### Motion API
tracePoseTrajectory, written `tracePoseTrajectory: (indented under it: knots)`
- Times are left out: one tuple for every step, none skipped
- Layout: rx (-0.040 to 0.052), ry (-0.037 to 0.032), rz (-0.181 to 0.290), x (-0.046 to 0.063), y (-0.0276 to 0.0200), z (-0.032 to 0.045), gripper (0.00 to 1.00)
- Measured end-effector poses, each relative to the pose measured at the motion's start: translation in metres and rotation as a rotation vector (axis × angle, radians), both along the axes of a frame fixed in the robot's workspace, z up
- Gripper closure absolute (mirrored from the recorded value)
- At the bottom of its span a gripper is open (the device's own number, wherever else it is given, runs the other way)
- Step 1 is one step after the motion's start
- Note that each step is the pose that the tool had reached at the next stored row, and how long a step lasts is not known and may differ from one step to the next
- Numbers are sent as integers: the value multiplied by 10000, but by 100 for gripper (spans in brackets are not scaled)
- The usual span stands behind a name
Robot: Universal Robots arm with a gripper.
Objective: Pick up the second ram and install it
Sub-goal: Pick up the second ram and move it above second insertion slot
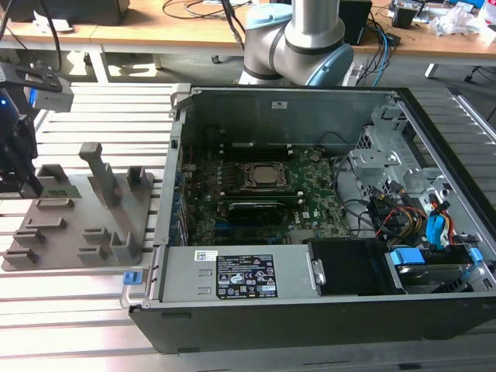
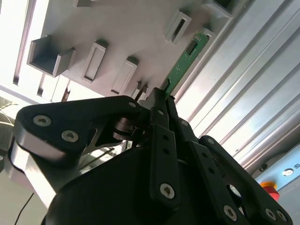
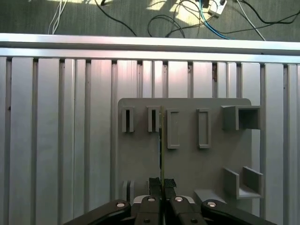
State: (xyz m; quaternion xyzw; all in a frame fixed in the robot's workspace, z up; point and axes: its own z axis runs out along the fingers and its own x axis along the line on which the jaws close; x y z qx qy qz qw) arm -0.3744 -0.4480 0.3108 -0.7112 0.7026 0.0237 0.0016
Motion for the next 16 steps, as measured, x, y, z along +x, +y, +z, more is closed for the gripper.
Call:
tracePoseTrajectory:
  knots:
    - [0,-1,0,0,0,27,86]
    - [0,-1,0,0,0,44,86]
    - [0,-1,0,0,0,58,86]
    - [0,-1,0,0,0,85,86]
    - [0,-1,1,0,0,109,86]
    - [0,-2,0,0,0,130,86]
    - [0,0,0,0,0,143,86]
    - [0,-1,0,0,0,156,86]
    - [0,-1,0,0,0,184,86]
    - [0,-1,0,0,0,207,86]
    - [0,0,0,0,0,234,86]
    - [0,-1,0,0,0,254,86]
    - [1,-1,0,0,0,276,86]
    - [0,-1,0,0,0,286,86]
    - [0,0,0,0,0,303,86]
    - [1,-1,0,0,0,329,86]
